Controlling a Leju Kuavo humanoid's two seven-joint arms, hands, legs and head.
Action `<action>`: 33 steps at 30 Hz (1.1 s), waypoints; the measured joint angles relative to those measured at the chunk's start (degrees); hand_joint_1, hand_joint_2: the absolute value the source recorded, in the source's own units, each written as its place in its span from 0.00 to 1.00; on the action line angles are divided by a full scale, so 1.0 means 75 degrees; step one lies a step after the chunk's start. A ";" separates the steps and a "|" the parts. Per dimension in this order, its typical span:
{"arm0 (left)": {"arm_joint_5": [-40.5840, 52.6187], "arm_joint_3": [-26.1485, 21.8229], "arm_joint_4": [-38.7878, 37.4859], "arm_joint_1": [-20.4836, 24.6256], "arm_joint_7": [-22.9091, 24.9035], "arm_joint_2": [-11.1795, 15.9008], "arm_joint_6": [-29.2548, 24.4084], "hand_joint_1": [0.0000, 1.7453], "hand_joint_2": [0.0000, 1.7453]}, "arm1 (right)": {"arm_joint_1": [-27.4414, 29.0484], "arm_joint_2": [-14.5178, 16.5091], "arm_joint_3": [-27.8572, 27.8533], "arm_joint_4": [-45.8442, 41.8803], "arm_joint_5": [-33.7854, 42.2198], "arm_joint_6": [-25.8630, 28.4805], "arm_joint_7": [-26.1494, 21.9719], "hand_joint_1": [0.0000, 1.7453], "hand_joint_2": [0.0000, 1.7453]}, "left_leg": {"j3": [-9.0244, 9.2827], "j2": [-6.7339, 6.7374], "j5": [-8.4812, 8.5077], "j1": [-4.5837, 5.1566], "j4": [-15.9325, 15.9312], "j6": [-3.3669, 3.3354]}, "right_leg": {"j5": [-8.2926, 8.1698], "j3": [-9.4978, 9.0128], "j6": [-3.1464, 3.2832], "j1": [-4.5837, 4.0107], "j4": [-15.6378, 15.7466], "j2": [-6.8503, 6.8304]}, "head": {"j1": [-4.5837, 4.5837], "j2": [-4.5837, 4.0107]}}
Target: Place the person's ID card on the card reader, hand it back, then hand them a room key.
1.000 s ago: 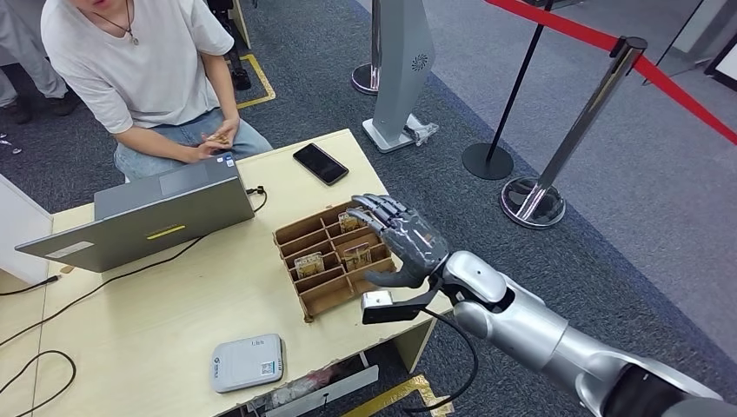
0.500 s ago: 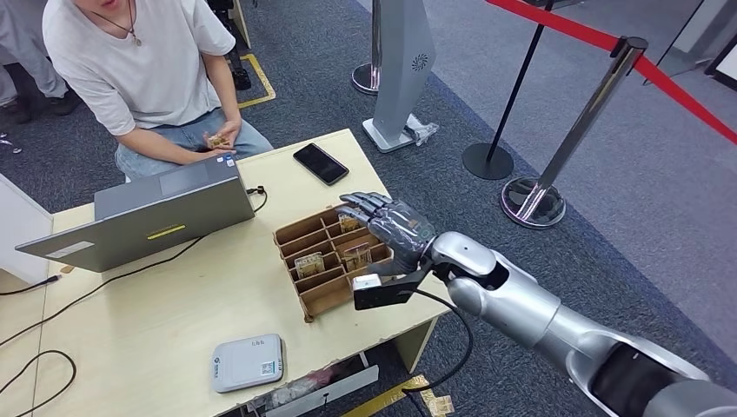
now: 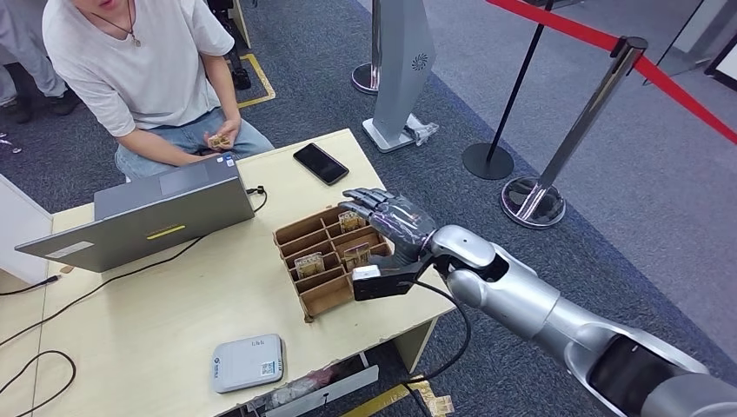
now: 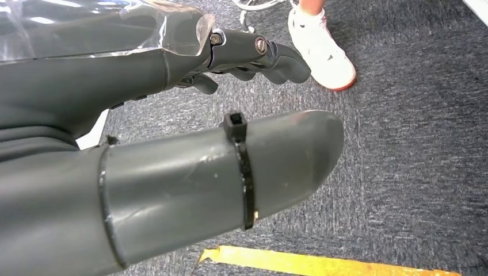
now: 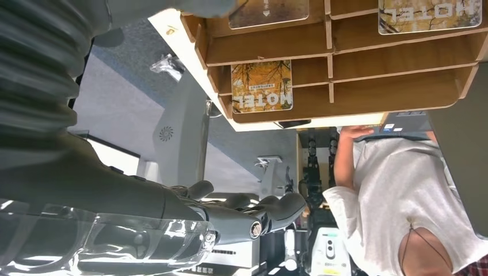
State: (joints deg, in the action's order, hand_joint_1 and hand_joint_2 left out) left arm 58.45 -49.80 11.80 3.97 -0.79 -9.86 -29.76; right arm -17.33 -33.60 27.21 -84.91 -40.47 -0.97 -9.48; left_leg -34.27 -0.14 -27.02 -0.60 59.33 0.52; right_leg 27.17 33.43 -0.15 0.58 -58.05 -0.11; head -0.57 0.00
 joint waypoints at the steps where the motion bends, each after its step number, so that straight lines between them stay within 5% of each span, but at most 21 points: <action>1: 0.0000 0.0001 0.0000 0.0000 0.0000 0.0000 -0.0003 0.00 0.00 | 0.0007 -0.0001 0.0000 0.0000 0.0016 0.0001 0.0006 0.16 1.00 | 0.0000 0.0000 0.0000 0.0000 0.0000 0.0000 | 0.0000 0.0000 0.0000 0.0000 0.0000 0.0000 | 0.0001 0.0000; 24: -0.0047 -0.0001 0.0000 0.0005 -0.0029 -0.0017 -0.0071 0.00 0.00 | -0.0123 0.0009 0.0196 0.0251 -0.0007 -0.0042 -0.0038 0.59 1.00 | -0.0002 -0.0001 0.0000 0.0000 0.0000 0.0000 | 0.0000 -0.0001 0.0000 0.0000 -0.0001 -0.0001 | 0.0000 0.0000; 33: -0.0061 -0.0001 0.0000 0.0010 0.0028 -0.0015 -0.0028 0.00 0.00 | -0.0291 0.0073 0.0386 0.0450 -0.0108 -0.0074 -0.0048 0.55 1.00 | -0.0005 -0.0001 0.0000 0.0000 0.0000 0.0000 | 0.0000 -0.0001 0.0000 0.0000 -0.0001 -0.0001 | 0.0000 0.0000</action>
State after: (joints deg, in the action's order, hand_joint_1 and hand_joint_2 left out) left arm 57.99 -49.81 11.80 4.04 -0.57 -9.97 -29.97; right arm -19.51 -33.05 30.10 -81.54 -41.28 -1.52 -9.84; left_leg -34.31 -0.14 -27.01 -0.61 59.33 0.52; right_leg 27.17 33.43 -0.15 0.57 -58.06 -0.11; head -0.57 0.00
